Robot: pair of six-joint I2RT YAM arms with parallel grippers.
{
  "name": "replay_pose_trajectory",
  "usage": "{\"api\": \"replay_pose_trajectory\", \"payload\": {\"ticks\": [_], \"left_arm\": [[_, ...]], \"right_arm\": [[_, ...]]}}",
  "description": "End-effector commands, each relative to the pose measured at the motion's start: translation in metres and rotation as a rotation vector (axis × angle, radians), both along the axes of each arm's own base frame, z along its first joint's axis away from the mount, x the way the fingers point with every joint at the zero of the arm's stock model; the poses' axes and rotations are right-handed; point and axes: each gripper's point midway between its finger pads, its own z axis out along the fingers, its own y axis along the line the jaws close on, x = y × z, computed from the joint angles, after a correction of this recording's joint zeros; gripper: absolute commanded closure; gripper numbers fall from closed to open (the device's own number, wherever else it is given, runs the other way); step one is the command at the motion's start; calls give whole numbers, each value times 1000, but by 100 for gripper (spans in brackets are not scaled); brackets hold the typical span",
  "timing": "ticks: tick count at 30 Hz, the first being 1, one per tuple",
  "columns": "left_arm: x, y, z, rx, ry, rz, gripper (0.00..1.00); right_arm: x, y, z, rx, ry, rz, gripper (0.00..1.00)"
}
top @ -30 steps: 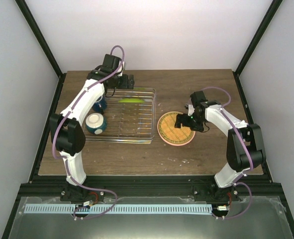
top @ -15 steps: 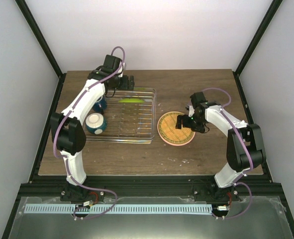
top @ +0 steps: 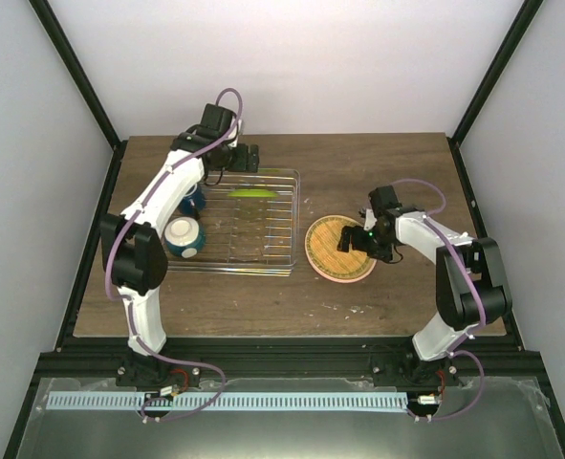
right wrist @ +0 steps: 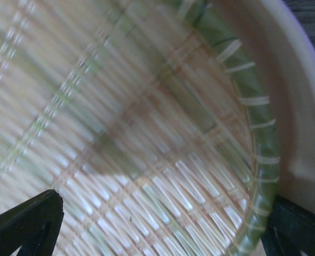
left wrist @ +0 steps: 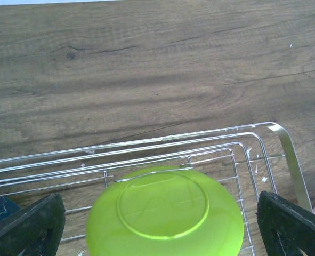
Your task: Load the mixed dishes into the dish rack
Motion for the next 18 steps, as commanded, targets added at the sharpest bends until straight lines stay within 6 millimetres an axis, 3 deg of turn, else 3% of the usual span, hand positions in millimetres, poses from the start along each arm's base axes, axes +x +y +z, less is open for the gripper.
{"api": "replay_pose_trajectory", "payload": {"ticks": [1, 6, 9, 15, 18], "left_arm": [[3, -4, 3, 7, -10, -13, 0], [3, -4, 1, 9, -6, -13, 0], [3, -5, 1, 9, -5, -14, 0], [4, -5, 2, 18, -6, -19, 0], [5, -5, 3, 22, -8, -21, 0]], "right_arm": [[-5, 2, -13, 56, 10, -28, 0], [-9, 5, -25, 93, 0, -27, 2], [-14, 9, -31, 140, -3, -36, 10], [-18, 13, -35, 175, -11, -3, 37], [-18, 16, -35, 190, -6, 8, 59]]}}
